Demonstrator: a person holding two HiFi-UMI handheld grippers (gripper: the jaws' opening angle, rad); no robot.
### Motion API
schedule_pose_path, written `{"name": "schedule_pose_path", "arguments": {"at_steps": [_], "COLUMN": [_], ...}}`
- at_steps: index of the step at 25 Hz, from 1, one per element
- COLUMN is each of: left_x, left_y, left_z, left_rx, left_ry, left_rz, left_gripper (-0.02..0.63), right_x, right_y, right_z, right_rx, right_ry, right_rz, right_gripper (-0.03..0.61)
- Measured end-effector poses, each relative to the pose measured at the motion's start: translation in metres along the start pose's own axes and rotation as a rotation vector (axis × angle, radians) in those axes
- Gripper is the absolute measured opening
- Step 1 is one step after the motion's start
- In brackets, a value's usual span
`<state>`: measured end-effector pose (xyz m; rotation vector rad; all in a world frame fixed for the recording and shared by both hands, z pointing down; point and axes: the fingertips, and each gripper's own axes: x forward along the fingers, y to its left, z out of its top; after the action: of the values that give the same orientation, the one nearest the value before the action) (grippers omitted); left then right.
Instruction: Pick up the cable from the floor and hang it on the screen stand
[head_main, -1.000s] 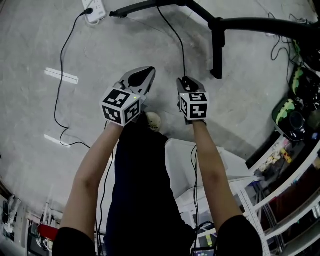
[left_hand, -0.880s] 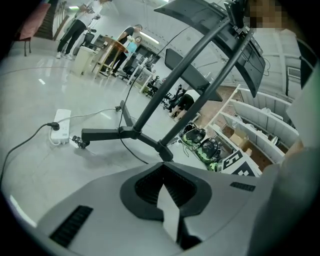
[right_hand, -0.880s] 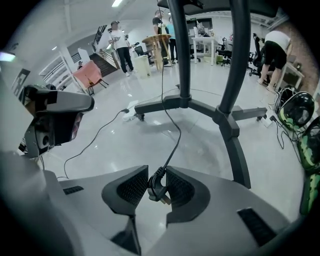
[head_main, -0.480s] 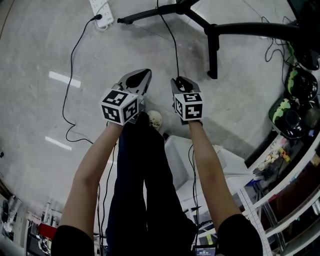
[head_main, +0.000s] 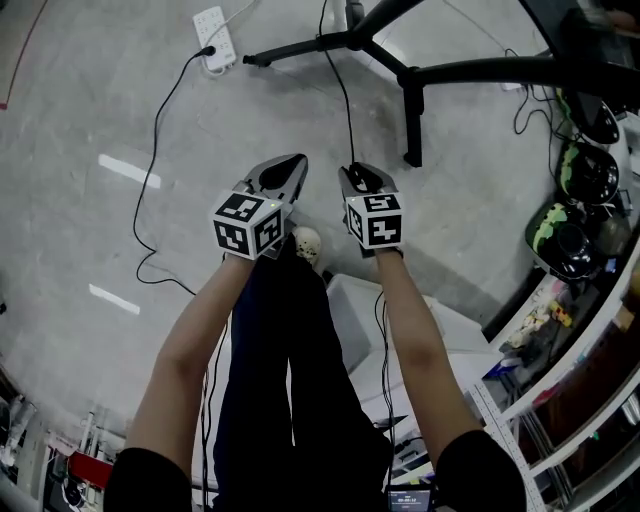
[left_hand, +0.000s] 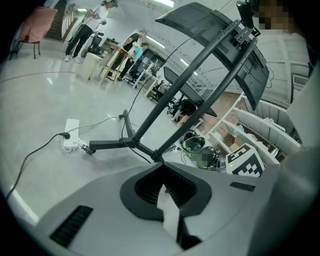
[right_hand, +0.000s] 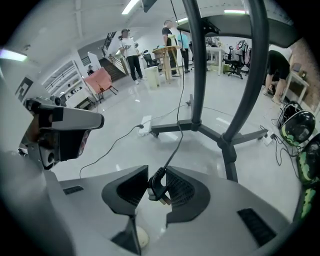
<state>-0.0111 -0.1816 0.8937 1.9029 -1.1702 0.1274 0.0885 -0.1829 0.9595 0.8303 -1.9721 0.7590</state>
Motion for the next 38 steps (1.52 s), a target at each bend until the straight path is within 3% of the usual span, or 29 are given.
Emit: {"name": "schedule_pose_path", "arguments": {"at_steps": [21,38], "left_x": [-0.054,-0.089], "left_y": [-0.080,-0.148], "left_z": [0.058,0.117], "left_rx": [0.046,0.088], "left_ry": [0.007,-0.014], "left_rz": [-0.025,-0.121], "left_gripper": [0.006,0.006], "right_x": [-0.119,-0.223], "right_y": [0.013,0.027], "right_z": [0.057,0.114], "right_rx": [-0.062,-0.089], "right_ry": [-0.030,-0.103], "right_rz": [-0.035,-0.098], "right_gripper": [0.126,0.126]}}
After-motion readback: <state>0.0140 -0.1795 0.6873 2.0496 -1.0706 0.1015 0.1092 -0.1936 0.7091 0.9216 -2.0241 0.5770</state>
